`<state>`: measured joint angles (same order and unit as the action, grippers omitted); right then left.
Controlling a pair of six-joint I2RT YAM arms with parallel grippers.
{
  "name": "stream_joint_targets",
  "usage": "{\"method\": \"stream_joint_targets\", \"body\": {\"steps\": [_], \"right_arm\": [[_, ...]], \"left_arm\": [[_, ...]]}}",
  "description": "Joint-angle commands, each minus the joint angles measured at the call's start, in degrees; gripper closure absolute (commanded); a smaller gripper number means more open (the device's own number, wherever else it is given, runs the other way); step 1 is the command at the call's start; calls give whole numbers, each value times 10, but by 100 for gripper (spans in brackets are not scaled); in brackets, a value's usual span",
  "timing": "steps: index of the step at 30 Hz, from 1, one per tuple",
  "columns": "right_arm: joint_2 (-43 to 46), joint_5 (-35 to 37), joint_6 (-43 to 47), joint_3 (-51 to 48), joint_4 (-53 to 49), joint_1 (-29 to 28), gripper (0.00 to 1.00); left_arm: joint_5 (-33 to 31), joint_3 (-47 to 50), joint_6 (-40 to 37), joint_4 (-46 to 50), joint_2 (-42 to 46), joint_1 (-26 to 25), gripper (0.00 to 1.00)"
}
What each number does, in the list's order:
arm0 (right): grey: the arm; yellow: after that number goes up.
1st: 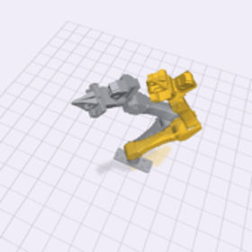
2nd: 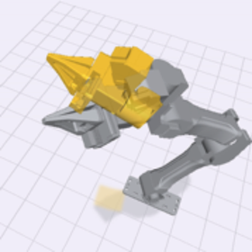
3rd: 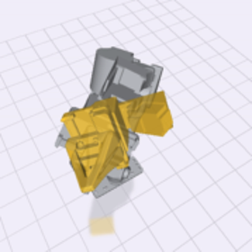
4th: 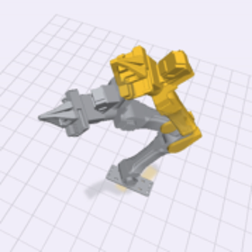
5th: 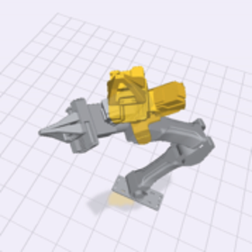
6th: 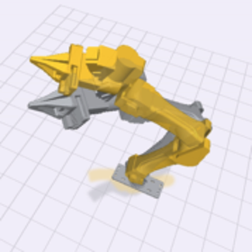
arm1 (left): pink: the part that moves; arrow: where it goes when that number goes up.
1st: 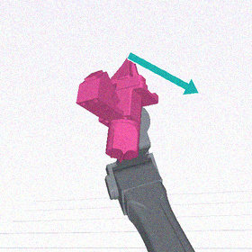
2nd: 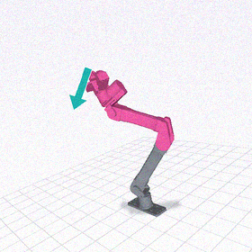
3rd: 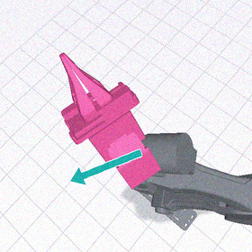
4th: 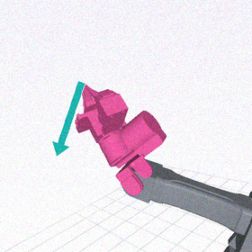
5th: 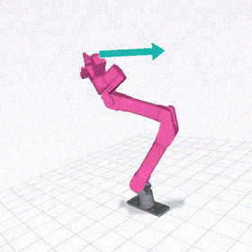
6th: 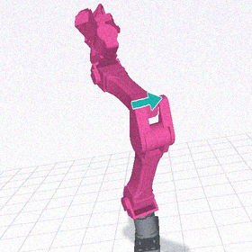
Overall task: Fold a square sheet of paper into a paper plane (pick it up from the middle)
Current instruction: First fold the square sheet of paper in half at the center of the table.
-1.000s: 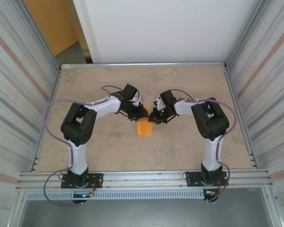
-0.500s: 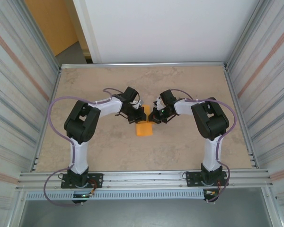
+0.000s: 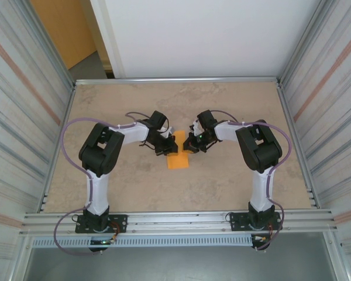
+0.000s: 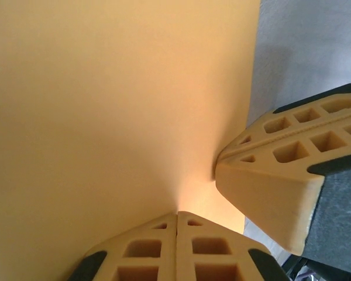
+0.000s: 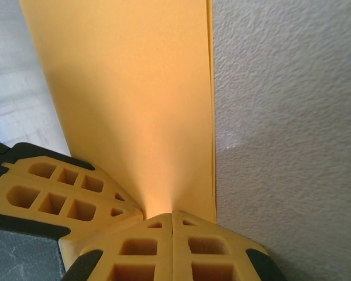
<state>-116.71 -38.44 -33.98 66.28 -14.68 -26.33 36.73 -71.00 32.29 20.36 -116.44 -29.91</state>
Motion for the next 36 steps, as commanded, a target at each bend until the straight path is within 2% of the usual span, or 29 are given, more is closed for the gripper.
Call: {"method": "stream_joint_targets", "body": {"steps": [1, 5, 15, 21, 26, 32, 36], "right_arm": [[-93, 170, -4, -49, -117, 0, 99], [-99, 181, -2, -50, -126, 2, 100], [-92, 183, 0, -48, -127, 8, 100], [-91, 177, 1, -43, -127, 8, 100], [-91, 175, 0, -43, -125, 8, 100], [-92, 175, 0, -42, -124, 8, 99], [-94, 175, 1, -42, -124, 8, 99]], "left_arm": [[-13, 40, -18, 18, 7, 25, 95], [7, 73, -20, 3, 22, 44, 94], [14, 101, -66, 52, 86, 89, 94], [59, 79, -28, -11, 107, 74, 94], [66, 54, 18, -81, 77, 42, 94], [66, 28, 34, -109, 25, 34, 94], [60, 16, 16, -94, 2, 37, 94]]}}
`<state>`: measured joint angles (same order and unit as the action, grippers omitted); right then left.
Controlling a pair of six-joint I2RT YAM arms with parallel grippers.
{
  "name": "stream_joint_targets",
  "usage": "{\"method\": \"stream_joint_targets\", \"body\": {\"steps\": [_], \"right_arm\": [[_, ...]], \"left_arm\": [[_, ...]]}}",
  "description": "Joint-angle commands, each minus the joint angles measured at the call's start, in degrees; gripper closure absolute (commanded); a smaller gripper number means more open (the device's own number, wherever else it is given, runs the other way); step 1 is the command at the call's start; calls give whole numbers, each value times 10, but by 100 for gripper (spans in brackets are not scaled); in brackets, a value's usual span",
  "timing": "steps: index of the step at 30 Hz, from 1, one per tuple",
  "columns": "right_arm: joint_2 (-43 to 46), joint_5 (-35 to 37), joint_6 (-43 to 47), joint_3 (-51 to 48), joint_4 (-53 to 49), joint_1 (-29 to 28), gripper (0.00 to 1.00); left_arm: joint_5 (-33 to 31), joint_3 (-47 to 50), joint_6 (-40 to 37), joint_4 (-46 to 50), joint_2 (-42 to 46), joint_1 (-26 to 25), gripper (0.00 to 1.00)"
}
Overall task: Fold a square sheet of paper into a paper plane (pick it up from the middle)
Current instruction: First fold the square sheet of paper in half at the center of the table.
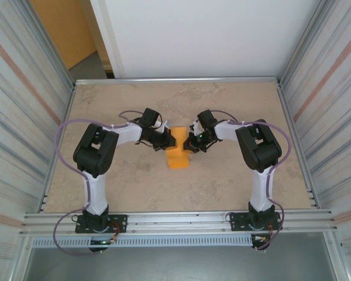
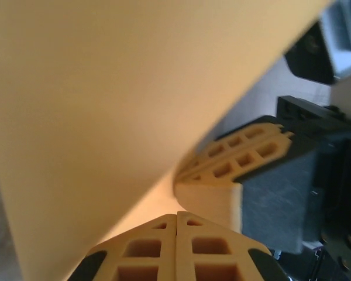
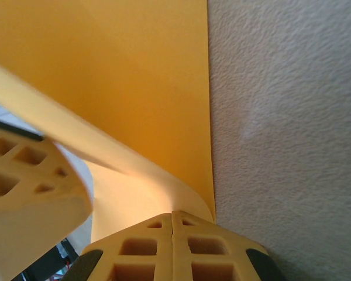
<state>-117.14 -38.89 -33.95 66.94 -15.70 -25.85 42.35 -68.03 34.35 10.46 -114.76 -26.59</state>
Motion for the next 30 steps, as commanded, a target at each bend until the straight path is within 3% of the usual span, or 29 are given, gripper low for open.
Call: {"method": "stream_joint_targets", "body": {"steps": [1, 14, 19, 24, 30], "right_arm": [[-89, 180, 2, -49, -114, 4, 99], [-89, 186, 5, -54, -114, 5, 99], [-89, 187, 4, -56, -114, 5, 99], [-90, 186, 4, -57, -113, 4, 99], [-90, 186, 3, -59, -112, 5, 99]], "left_arm": [[-1, -11, -11, 9, -18, 6, 94], [-27, 52, -73, 58, 45, 103, 94], [-11, 34, -47, 32, 70, 70, 94], [-7, -6, -24, 9, 34, 9, 94], [-7, -39, -24, 3, -22, 0, 94]]}}
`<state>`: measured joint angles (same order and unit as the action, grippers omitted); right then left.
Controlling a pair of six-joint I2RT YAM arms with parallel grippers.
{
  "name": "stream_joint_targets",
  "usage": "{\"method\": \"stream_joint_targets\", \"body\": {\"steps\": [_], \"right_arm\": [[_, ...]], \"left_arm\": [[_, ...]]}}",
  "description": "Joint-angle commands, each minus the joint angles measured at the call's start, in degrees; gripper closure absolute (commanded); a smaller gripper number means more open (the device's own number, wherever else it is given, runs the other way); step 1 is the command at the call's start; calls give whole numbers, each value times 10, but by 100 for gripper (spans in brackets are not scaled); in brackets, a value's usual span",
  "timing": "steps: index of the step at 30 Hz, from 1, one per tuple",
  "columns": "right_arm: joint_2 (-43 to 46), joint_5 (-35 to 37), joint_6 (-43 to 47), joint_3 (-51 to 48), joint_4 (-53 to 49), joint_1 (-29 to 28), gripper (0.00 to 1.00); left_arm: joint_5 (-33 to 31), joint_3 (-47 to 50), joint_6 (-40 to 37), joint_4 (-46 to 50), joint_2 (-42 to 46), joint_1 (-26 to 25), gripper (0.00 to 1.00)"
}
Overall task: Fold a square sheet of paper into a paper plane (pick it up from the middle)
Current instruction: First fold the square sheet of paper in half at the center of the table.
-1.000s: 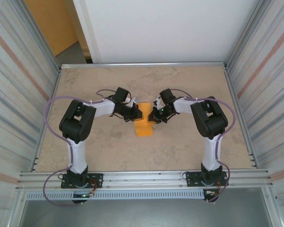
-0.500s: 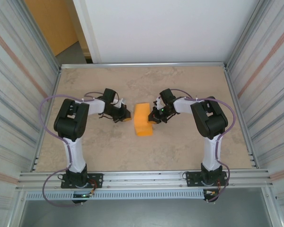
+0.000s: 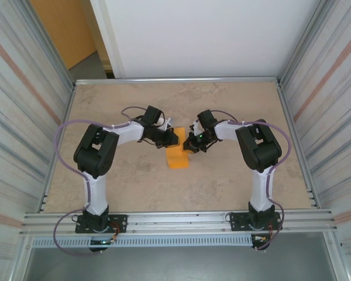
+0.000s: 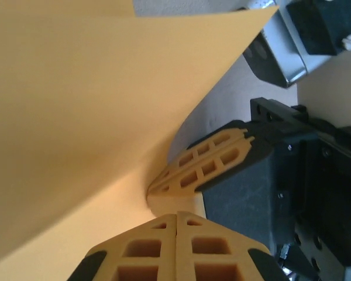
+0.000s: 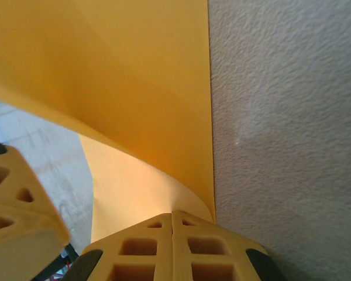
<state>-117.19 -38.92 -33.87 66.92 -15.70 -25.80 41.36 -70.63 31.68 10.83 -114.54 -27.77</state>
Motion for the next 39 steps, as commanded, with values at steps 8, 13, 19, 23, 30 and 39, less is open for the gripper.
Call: {"method": "stream_joint_targets", "body": {"steps": [8, 13, 19, 23, 30, 39], "right_arm": [[-87, 191, 5, -65, -112, 7, 99], [-85, 192, 7, -68, -113, 11, 99], [-83, 192, 7, -69, -113, 13, 99], [-85, 192, 7, -70, -112, 13, 99], [-89, 192, 6, -72, -108, 11, 99], [-89, 193, 5, -75, -106, 11, 100]], "left_arm": [[-14, -21, -26, 16, -52, 54, 95], [-25, -9, -53, 37, -51, 114, 95], [-13, -2, -65, 46, 3, 135, 95], [18, 17, -33, -11, 36, 105, 95], [28, -7, 8, -54, -5, 48, 95], [8, -73, 0, -6, -85, 53, 95]]}}
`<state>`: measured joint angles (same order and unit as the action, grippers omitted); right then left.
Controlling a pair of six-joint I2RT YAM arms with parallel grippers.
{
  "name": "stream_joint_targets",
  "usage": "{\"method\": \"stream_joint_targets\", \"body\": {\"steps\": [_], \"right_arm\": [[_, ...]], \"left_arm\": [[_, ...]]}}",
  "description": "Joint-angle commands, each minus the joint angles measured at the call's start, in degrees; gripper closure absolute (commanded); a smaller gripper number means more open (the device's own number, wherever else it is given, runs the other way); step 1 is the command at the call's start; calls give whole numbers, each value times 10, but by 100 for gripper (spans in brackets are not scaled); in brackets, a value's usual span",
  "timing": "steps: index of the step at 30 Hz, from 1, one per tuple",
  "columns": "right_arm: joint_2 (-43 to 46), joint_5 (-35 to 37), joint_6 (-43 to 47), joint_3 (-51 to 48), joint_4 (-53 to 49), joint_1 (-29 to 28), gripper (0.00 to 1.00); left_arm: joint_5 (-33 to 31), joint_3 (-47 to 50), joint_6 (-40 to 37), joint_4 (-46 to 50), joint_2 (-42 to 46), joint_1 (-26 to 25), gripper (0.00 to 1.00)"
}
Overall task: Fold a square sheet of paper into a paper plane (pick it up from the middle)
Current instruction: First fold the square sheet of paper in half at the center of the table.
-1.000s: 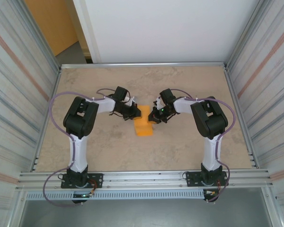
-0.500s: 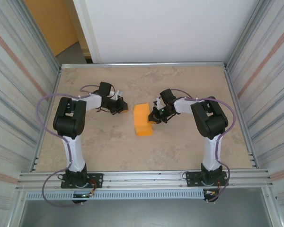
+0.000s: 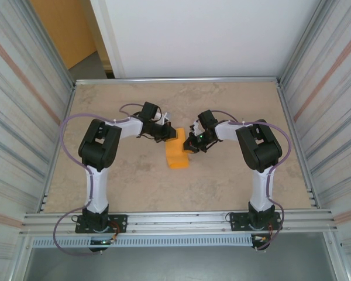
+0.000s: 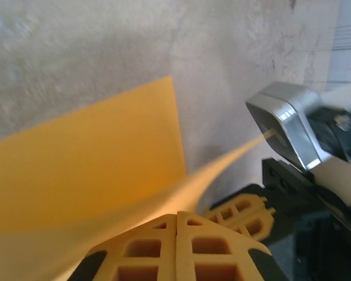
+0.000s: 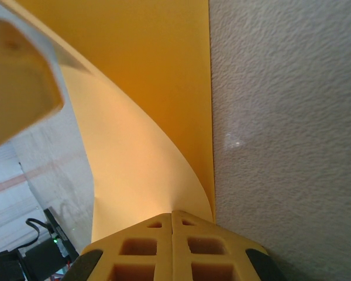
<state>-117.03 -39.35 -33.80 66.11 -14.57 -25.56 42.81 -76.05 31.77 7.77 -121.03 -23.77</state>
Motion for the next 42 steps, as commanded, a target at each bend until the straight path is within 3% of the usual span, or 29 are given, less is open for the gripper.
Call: {"method": "stream_joint_targets", "body": {"steps": [1, 9, 17, 22, 32, 42], "right_arm": [[-90, 199, 5, -67, -117, 9, 100], [-90, 201, 6, -70, -117, 10, 100], [-91, 201, 4, -68, -116, 10, 100], [-89, 202, 4, -70, -117, 8, 100], [-90, 201, 5, -73, -117, 8, 100], [-92, 202, 5, -72, -118, 5, 100]], "left_arm": [[-8, -21, -1, 30, -27, 18, 95], [-70, -60, -39, 102, -57, 74, 96], [-57, -137, -56, 176, -42, 92, 96], [-40, -94, -36, 161, 26, 64, 95], [-9, 65, 37, 88, 107, -39, 96], [17, 149, 77, 28, 112, -47, 96]]}}
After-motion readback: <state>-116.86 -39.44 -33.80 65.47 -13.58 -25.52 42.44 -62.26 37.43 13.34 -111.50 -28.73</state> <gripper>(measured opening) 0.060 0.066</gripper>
